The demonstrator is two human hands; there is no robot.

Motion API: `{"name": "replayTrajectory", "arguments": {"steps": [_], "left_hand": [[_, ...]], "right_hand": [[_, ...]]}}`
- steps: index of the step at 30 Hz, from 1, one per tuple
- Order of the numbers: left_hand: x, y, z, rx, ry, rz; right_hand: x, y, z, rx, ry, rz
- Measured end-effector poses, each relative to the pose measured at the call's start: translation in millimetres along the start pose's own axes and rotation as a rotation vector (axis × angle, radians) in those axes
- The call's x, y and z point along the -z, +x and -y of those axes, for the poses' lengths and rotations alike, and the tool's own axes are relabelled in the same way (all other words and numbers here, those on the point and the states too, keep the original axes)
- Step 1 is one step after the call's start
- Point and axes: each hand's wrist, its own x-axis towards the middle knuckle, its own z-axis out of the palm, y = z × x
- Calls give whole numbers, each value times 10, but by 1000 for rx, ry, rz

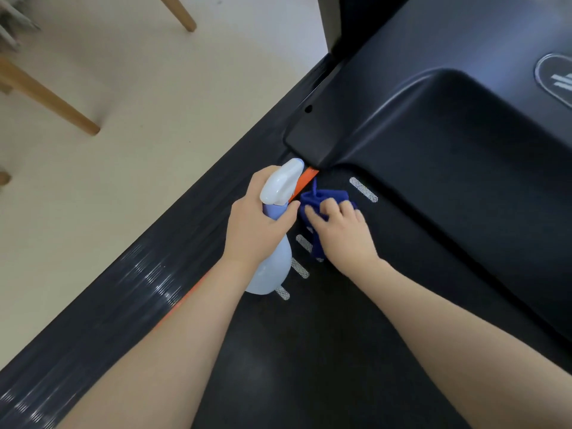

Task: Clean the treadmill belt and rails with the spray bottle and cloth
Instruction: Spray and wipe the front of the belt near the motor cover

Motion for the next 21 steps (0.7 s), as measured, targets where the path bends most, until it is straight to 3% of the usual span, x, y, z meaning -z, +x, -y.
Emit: {"name": "replayTrajectory", "arguments": {"steps": [3, 7, 8, 10, 13, 15, 19, 21], "left_hand": [[-10, -50, 5, -44, 52, 58], [-15, -109, 11, -101, 115, 129], [-13, -116, -6, -115, 102, 145], [1, -124, -34, -138, 54, 167], [76, -113, -64, -132, 15, 194], [149, -77, -104, -143, 40, 209], [216, -19, -139, -119, 48, 252], [197, -33, -133, -57, -2, 252]], "right_hand": [[38, 44, -61, 150, -54, 1], [-4, 296, -398, -339, -99, -47], [-13, 306, -384, -390, -81, -56], [-38, 256, -244, -293, -61, -66], [-49, 115, -121, 78, 13, -19], [-38, 176, -277, 122, -12, -3], [-63, 330, -412, -326, -101, -93], [-93, 292, -211, -319, -68, -116]]}}
